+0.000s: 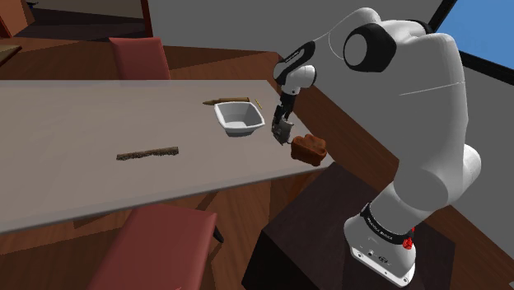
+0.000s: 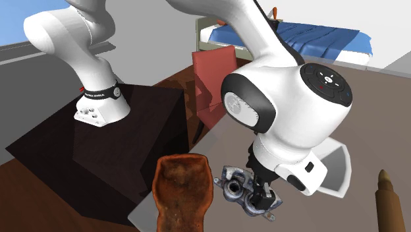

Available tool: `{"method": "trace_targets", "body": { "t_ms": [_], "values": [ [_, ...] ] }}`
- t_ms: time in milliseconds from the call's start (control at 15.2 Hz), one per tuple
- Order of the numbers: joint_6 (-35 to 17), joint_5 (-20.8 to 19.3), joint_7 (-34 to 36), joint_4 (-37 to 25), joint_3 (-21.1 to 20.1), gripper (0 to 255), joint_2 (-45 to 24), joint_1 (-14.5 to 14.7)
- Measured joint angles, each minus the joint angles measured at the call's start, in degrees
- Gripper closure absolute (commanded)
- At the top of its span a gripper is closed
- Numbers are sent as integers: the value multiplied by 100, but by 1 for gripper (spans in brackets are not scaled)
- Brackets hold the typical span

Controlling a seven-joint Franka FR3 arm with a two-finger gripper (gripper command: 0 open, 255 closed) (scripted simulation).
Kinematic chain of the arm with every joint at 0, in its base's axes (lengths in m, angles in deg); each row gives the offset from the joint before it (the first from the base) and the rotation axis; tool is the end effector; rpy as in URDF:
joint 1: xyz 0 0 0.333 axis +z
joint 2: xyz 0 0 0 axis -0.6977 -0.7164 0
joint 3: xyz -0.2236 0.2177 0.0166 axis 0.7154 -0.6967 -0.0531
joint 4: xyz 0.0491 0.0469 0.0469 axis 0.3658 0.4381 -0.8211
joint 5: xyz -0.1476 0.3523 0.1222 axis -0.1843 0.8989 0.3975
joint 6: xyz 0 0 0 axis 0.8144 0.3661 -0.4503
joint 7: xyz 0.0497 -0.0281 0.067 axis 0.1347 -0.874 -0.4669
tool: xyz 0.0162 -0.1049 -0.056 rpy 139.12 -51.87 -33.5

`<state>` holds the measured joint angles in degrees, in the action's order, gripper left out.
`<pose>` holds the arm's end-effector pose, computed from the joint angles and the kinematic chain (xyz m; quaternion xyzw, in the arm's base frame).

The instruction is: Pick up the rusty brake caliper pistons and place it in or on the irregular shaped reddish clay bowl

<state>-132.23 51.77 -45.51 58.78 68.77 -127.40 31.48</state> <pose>0.5991 -0.2704 0.1566 -0.9946 -0.0555 0.0456 0.0753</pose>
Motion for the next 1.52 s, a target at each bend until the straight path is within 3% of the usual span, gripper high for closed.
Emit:
{"method": "trace_targets", "body": {
  "t_ms": [132, 198, 858, 1518],
  "values": [
    [-1, 0, 0, 0, 0, 0, 0, 0],
    [-1, 0, 0, 0, 0, 255, 0, 0],
    [-1, 4, 0, -5, -4, 255, 1, 2],
    [425, -140, 101, 29, 104, 255, 462, 62]
  ]
}}
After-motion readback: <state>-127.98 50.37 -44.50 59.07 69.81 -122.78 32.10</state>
